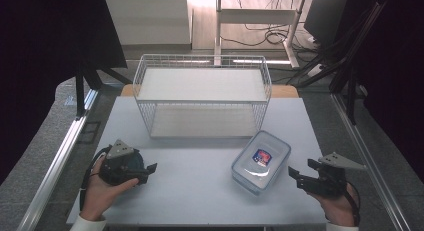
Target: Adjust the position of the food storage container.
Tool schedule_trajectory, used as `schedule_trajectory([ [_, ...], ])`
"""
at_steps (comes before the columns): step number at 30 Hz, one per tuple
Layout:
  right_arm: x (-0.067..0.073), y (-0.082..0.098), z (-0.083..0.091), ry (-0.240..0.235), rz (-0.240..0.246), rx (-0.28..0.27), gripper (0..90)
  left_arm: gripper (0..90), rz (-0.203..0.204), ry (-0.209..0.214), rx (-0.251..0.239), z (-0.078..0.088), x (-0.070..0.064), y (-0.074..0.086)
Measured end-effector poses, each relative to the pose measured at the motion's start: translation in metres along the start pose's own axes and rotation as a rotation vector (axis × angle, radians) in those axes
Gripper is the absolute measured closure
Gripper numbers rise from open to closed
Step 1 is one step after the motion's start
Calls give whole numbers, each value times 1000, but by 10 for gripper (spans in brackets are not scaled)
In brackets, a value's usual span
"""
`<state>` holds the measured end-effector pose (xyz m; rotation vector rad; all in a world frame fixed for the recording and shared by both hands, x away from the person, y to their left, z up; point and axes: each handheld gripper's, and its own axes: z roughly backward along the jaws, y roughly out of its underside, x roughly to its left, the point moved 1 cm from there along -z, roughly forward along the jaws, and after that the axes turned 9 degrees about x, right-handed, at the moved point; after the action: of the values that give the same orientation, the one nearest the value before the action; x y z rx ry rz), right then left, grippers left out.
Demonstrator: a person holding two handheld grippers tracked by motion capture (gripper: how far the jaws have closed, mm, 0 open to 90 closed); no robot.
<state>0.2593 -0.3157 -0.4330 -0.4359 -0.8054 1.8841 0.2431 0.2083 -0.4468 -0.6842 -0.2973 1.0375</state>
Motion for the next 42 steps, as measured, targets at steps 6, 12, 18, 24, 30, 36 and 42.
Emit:
schedule_trajectory([
  [6, -1, 1, -6, -10, -7, 39, 276, 151, -1, 37, -2, -1, -3, -2],
  [12, -1, -1, -5, -6, -6, 45, 281, 146, -5, 32, -5, 0, -5, -1],
  [18, -1, -5, -10, 4, -8, 72, 307, 143, 1, 34, 4, 1, -5, 0],
  [24, -2, -22, -16, 25, 29, 122, 342, 142, -3, 30, 11, -1, -5, 0],
  [30, -13, -57, -30, 42, 54, 188, 405, 141, -5, 33, 10, 1, -6, 0],
  [36, -22, -79, -47, 44, 51, 233, 455, 141, -5, 35, 9, 1, -7, 0],
  [42, -37, -94, -74, 40, 36, 295, 516, 140, -2, 38, 19, -3, -5, 1],
])
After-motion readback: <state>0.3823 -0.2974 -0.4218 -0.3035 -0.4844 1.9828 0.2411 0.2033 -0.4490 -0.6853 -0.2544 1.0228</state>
